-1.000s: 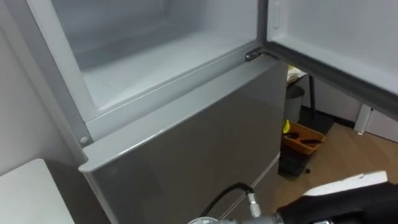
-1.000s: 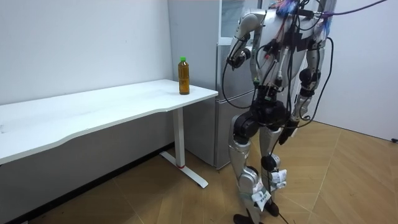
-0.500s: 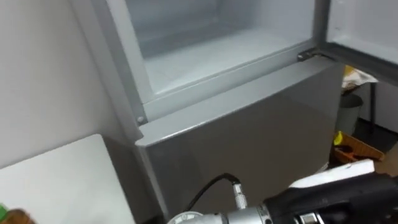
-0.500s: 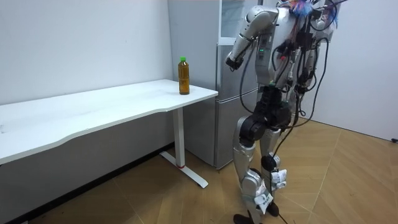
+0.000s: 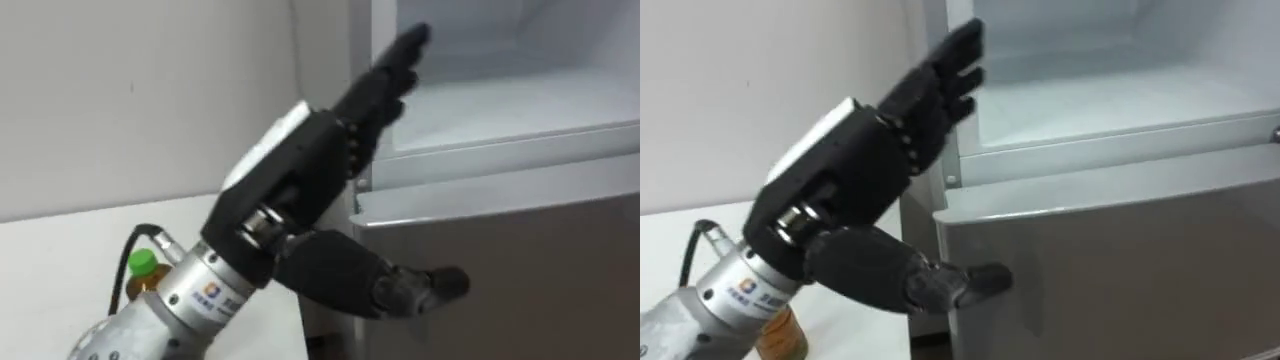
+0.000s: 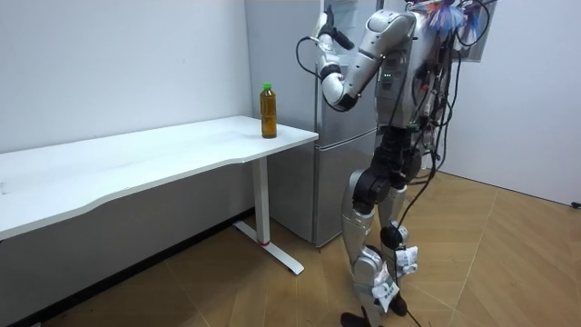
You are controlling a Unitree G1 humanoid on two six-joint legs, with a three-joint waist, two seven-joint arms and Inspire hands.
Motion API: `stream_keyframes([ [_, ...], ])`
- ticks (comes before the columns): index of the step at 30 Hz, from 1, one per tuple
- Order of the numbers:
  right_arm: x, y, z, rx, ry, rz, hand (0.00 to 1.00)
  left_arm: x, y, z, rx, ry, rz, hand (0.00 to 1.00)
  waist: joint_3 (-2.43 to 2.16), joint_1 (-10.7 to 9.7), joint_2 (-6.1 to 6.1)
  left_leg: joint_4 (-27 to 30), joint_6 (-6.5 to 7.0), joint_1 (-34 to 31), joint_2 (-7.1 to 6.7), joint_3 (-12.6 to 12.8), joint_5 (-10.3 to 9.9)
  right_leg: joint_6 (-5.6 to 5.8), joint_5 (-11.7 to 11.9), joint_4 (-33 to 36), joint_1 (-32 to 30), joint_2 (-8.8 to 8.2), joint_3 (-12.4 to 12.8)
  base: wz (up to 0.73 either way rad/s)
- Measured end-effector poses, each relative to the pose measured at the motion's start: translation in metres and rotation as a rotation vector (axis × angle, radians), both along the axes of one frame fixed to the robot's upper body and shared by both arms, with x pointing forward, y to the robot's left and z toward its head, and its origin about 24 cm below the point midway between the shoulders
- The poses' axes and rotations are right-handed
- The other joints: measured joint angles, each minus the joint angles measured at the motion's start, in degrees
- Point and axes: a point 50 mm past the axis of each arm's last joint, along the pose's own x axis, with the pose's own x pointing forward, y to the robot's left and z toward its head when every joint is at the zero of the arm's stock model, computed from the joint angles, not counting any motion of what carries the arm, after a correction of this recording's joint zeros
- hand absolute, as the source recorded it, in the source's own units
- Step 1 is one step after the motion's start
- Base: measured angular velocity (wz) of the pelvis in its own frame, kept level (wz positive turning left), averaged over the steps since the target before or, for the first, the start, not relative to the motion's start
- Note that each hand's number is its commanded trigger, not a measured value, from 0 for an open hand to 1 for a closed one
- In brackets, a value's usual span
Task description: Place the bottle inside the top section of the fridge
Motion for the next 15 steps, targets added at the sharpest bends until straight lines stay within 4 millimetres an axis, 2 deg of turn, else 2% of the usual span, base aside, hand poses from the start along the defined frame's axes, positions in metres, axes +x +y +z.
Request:
stream_keyframes([
  [5,-0.012,-0.001,-0.001,-0.019,0.009,-0.024,0.00,-0.013,0.038,-0.003,-0.095,-0.028,0.196,0.00,-0.02,2.2,0.11,0.0,-0.03,1.2,-0.05,-0.7,0.0,0.09,-0.1,-0.1,1.8,-0.08,-0.6,0.08],
  [7,-0.016,-0.002,-0.001,-0.024,0.016,-0.034,0.00,-0.016,0.051,-0.001,-0.108,-0.046,0.274,0.00,-0.08,3.2,0.24,0.0,-0.03,1.3,-0.69,-1.4,0.0,0.11,-0.4,-0.1,2.0,-0.07,-0.5,0.14],
  [9,-0.017,-0.004,0.000,-0.037,0.010,-0.050,0.00,-0.027,0.071,0.003,-0.133,-0.103,0.412,0.00,-0.23,3.8,0.82,0.0,-0.02,1.5,-0.83,-1.6,0.0,0.17,-0.5,0.0,2.2,-0.24,-0.5,0.05],
  [15,-0.034,-0.007,0.002,-0.076,0.000,-0.089,0.00,-0.049,0.101,0.009,-0.233,-0.245,0.675,0.00,-0.42,6.3,1.58,-0.2,-0.01,2.9,-0.94,-2.2,0.0,0.39,-1.2,0.1,3.8,-0.93,-1.6,0.07],
])
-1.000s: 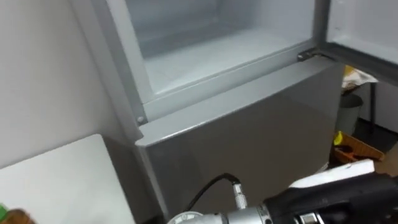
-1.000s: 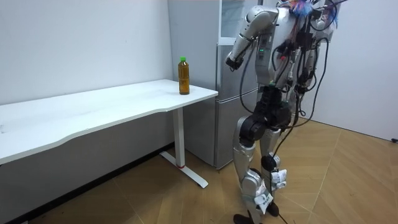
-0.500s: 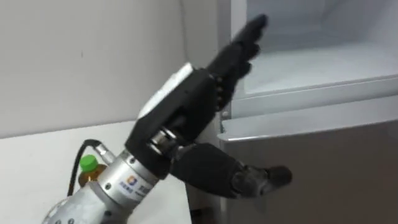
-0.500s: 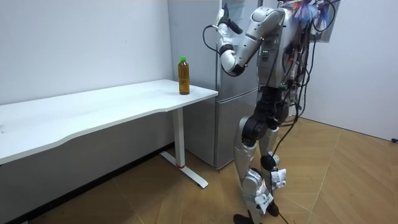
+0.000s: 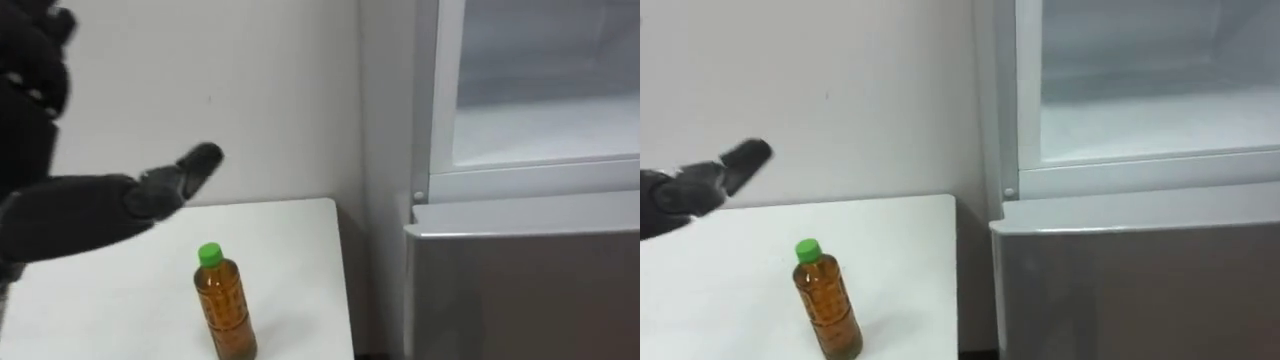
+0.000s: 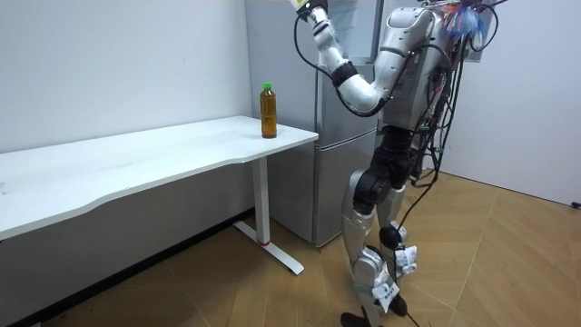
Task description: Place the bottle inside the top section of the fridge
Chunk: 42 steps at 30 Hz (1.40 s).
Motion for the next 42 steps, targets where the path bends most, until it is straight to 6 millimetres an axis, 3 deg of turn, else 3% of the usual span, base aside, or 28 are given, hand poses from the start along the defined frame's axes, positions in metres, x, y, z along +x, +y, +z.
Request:
stream_keyframes([
  [4,-0.007,0.005,-0.001,-0.004,-0.003,-0.061,0.00,-0.014,0.019,-0.017,-0.061,0.026,0.160,0.00,-0.03,0.3,0.00,0.1,-0.02,0.0,-0.27,-0.6,0.0,-0.20,-0.6,0.1,0.1,-0.05,-0.3,0.09],
  [9,-0.013,0.004,0.001,-0.019,-0.013,-0.091,0.00,-0.028,0.055,-0.064,-0.168,0.237,0.408,0.00,0.01,0.5,-0.10,0.2,-0.12,0.0,-0.68,-2.7,0.1,-0.15,-0.9,0.1,0.5,-0.25,-1.9,0.15],
  [13,-0.012,0.001,0.002,-0.032,-0.024,-0.076,0.00,-0.035,0.078,-0.096,-0.232,0.366,0.541,0.00,0.10,0.7,-0.37,0.2,-0.11,0.2,-0.82,-2.8,0.1,-0.05,-1.1,0.1,1.1,-0.28,-1.8,0.03],
  [17,-0.015,0.000,0.003,-0.035,-0.024,-0.085,0.00,-0.048,0.097,-0.158,-0.397,0.616,0.608,0.00,0.25,1.6,-0.66,0.1,-0.11,0.4,-0.88,-2.7,0.1,0.06,-1.2,0.1,1.0,-0.39,-1.7,0.00],
  [19,-0.015,0.000,0.004,-0.036,-0.035,-0.083,0.00,-0.062,0.102,-0.199,-0.488,0.781,0.651,0.00,0.22,1.8,-0.79,0.0,-0.11,0.5,-0.94,-2.7,0.1,0.11,-1.4,0.3,1.2,-0.48,-1.6,-0.02],
  [21,-0.014,0.001,0.005,-0.035,-0.042,-0.076,0.00,-0.087,0.101,-0.250,-0.603,0.990,0.709,0.00,0.48,1.9,-1.32,-0.1,-0.12,0.9,-0.99,-2.7,0.1,0.07,-1.9,1.0,1.1,-0.64,-1.5,-0.02],
  [24,-0.013,0.001,0.006,-0.037,-0.049,-0.073,0.00,-0.122,0.091,-0.297,-0.690,1.220,0.752,0.00,0.39,1.8,-2.25,-0.1,-0.15,0.9,-0.94,-2.5,0.0,0.05,-1.9,1.0,1.0,-0.59,-1.6,0.00],
  [27,-0.014,-0.001,0.006,-0.044,-0.042,-0.070,0.00,-0.152,0.082,-0.329,-0.703,1.420,0.793,0.00,0.31,1.9,-3.00,-0.1,-0.24,1.0,-0.78,-2.6,-0.4,0.06,-1.9,0.9,1.2,-0.43,-1.5,0.01],
  [30,-0.012,-0.002,0.006,-0.049,-0.044,-0.058,0.00,-0.179,0.066,-0.354,-0.677,1.624,0.775,0.00,0.31,1.6,-2.95,-0.1,-0.11,0.9,-0.76,-2.6,-0.7,0.11,-1.9,0.9,1.3,-0.52,-1.6,-0.02],
  [38,-0.018,0.001,0.003,-0.017,-0.016,-0.047,0.00,-0.237,0.039,-0.384,-0.665,2.016,0.688,0.00,0.39,0.2,-2.34,-0.3,-0.04,0.9,-0.77,-1.8,-0.8,0.19,-1.9,1.0,1.1,-0.43,-0.9,-0.03],
  [42,-0.020,0.002,0.002,-0.005,0.002,-0.029,0.00,-0.235,0.033,-0.389,-0.599,2.107,0.581,0.00,0.39,-0.2,-2.38,-0.2,-0.04,0.8,-0.79,-1.9,-0.8,0.20,-1.9,1.0,1.0,-0.43,-0.9,0.00],
])
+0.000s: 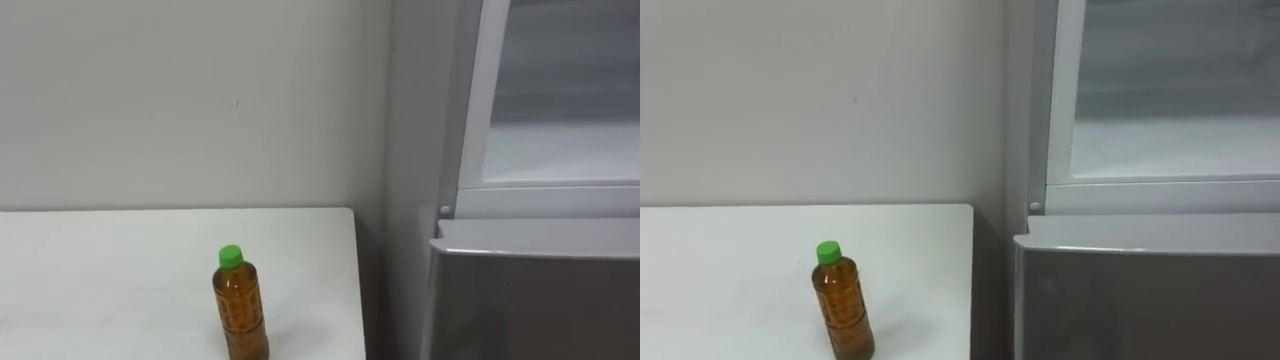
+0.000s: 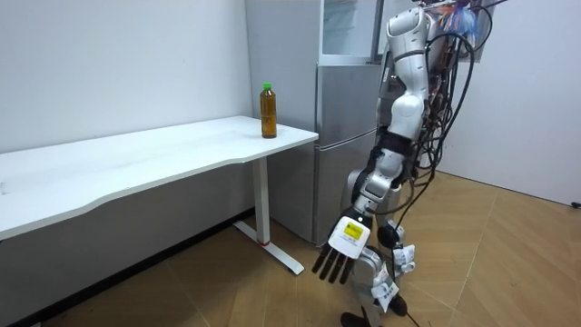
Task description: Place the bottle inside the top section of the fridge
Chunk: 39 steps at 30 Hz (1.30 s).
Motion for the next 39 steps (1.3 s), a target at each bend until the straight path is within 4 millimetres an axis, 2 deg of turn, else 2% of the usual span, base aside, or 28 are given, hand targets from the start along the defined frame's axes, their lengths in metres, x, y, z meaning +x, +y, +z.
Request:
stream_keyframes([
  [4,0.007,0.002,-0.001,0.006,-0.010,0.021,0.00,0.016,-0.007,-0.004,-0.047,0.002,-0.105,0.00,-0.07,-0.8,-0.37,-0.1,0.00,0.0,-0.04,0.1,0.0,0.04,0.0,0.0,-0.4,-0.07,0.2,-0.02],
  [8,0.019,0.009,-0.003,0.027,-0.024,0.063,0.00,0.044,-0.015,-0.008,-0.097,-0.042,-0.207,0.00,-0.04,-1.3,-1.37,0.1,0.02,-0.2,0.01,1.0,0.0,0.03,0.0,0.3,-0.9,-0.09,0.9,-0.12],
  [12,0.016,0.011,-0.004,0.041,-0.005,0.073,0.00,0.059,-0.017,-0.008,-0.127,-0.070,-0.262,0.00,-0.03,-1.5,-2.00,0.1,0.03,-0.1,-0.06,1.2,0.0,0.14,0.0,0.1,-0.9,-0.18,0.9,-0.03],
  [32,0.018,0.011,-0.004,0.070,-0.025,0.079,0.00,0.050,-0.017,-0.009,-0.154,-0.054,-0.253,0.00,-0.10,-1.6,-2.05,0.0,0.03,-0.8,0.02,1.5,0.0,0.13,0.1,0.2,-2.3,0.06,2.1,-0.02],
  [35,0.024,0.011,-0.002,0.065,-0.055,0.096,0.00,0.050,-0.018,-0.009,-0.169,-0.057,-0.257,0.00,-0.20,-1.1,-2.17,0.0,0.03,-1.0,0.02,1.6,0.0,0.12,0.1,0.3,-2.5,0.03,2.1,0.00],
  [39,0.043,0.015,0.002,0.098,-0.130,0.152,0.00,0.051,-0.017,-0.009,-0.189,-0.063,-0.269,0.00,-0.20,-1.1,-2.21,0.0,0.03,-1.0,0.02,1.7,0.0,0.13,0.1,0.3,-2.2,0.02,1.8,0.00],
])
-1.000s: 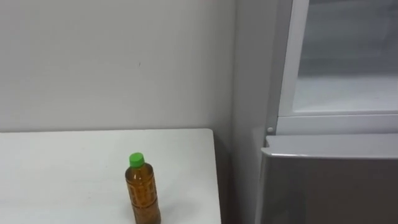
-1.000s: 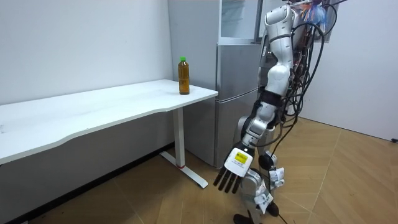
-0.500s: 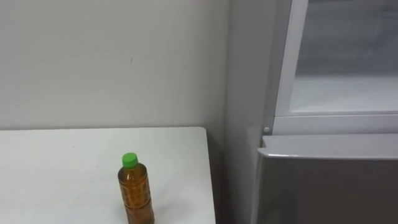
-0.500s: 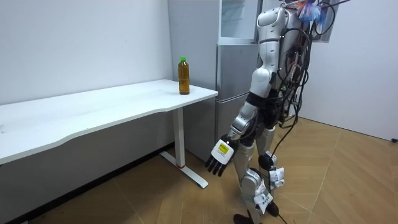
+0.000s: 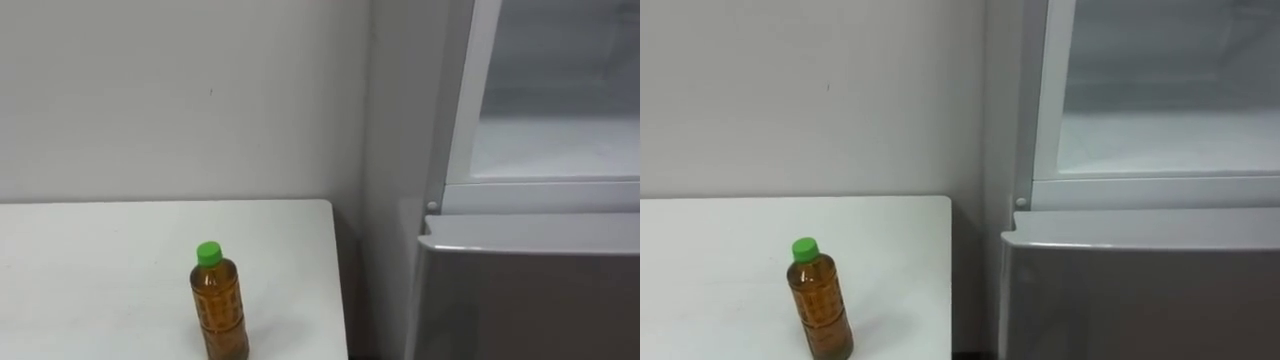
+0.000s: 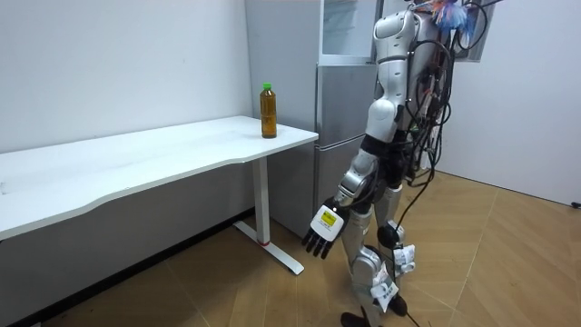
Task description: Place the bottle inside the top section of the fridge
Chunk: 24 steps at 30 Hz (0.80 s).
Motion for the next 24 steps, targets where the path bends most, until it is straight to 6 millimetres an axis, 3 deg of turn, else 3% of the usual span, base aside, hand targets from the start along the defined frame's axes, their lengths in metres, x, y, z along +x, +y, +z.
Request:
stream_keyframes([
  [7,0.044,0.010,0.020,0.044,-0.207,0.153,0.00,0.007,0.001,0.002,-0.031,-0.034,-0.025,0.00,-0.16,0.1,-0.49,0.1,0.00,-0.3,0.00,0.0,0.0,0.01,0.0,0.0,-0.3,-0.05,0.1,0.00],
  [12,0.093,0.023,0.060,0.034,-0.459,0.360,0.00,0.007,0.006,0.005,-0.049,-0.049,-0.044,0.00,0.14,0.1,-0.87,0.1,-0.01,0.0,0.07,0.1,0.0,-0.03,0.0,0.1,0.2,0.00,0.0,0.00],
  [15,0.110,0.031,0.079,0.037,-0.553,0.460,0.00,0.009,0.009,0.006,-0.046,-0.053,-0.049,0.00,0.18,0.7,-1.23,0.1,-0.01,-0.3,0.02,-0.3,0.0,-0.03,0.0,0.0,0.2,-0.02,-0.1,0.03],
  [16,0.110,0.031,0.078,0.037,-0.546,0.465,0.00,0.009,0.010,0.006,-0.044,-0.054,-0.048,0.00,0.15,0.9,-1.27,0.1,-0.01,-0.4,0.02,-0.3,0.0,-0.03,0.0,0.0,0.2,-0.02,-0.1,0.00],
  [19,0.116,0.035,0.089,0.040,-0.580,0.517,0.00,0.008,0.014,0.007,-0.033,-0.049,-0.051,0.00,0.62,1.4,-1.77,0.4,0.00,-1.3,0.04,-0.6,0.0,-0.04,0.0,0.8,-0.6,-0.10,-0.3,0.02],
  [24,0.126,0.039,0.113,0.039,-0.664,0.586,0.00,-0.003,0.015,0.005,-0.036,-0.001,-0.050,0.00,0.54,1.8,-1.79,0.5,0.07,-1.9,-0.04,-1.4,0.0,-0.01,0.2,0.9,-0.7,-0.12,-1.2,0.08],
])
